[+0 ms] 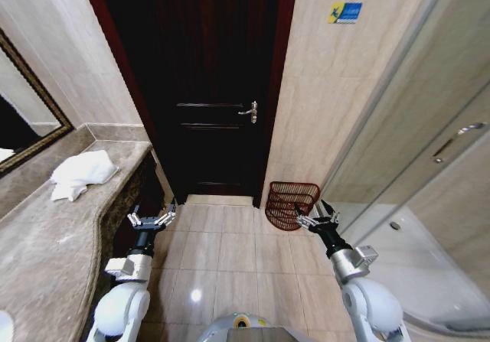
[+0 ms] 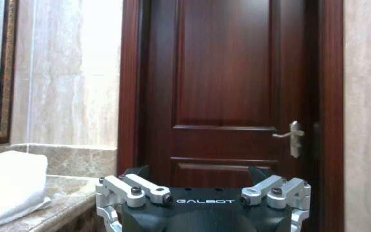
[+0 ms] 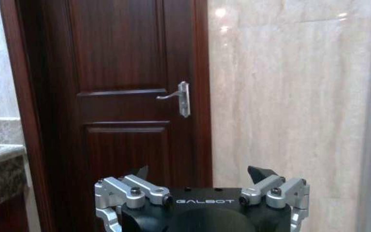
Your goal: Discard the used towel into the hamper.
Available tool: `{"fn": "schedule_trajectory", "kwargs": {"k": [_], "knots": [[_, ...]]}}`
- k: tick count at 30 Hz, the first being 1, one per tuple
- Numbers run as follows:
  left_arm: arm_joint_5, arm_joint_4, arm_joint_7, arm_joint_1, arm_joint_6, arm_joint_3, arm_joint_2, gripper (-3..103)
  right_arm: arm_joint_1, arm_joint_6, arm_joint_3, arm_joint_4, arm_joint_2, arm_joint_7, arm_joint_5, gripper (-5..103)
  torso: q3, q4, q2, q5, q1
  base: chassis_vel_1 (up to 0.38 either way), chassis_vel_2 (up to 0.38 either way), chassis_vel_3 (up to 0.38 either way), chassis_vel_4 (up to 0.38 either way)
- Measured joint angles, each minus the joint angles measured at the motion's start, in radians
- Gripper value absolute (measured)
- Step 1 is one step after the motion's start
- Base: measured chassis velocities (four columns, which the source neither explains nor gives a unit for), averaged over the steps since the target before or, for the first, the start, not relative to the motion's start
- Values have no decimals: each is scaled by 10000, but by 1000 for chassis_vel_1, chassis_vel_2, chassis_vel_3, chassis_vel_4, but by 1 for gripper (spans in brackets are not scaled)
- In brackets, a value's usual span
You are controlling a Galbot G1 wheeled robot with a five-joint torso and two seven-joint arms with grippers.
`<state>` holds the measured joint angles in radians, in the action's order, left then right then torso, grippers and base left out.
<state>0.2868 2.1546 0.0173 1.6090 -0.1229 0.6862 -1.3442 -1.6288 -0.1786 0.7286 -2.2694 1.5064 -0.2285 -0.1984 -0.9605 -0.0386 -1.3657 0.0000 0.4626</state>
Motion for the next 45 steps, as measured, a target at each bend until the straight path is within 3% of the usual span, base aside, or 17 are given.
{"fn": "schedule_trajectory", "kwargs": {"k": [16,34,45], "knots": [[-78,-82,18,57,-160,4,-53,100,-30,163,-77,104,35,-548,30,100,-1,-1,1,0,2,-26,196,196,-23],[-78,-184,56,93,-260,-20,-125,100,18,195,-99,182,54,-438,35,100,1,-1,0,0,-1,125,122,123,127],[23,-229,-267,26,-326,-96,-163,100,6,333,-34,375,16,-778,63,100,0,0,0,1,-2,67,69,68,68]]}}
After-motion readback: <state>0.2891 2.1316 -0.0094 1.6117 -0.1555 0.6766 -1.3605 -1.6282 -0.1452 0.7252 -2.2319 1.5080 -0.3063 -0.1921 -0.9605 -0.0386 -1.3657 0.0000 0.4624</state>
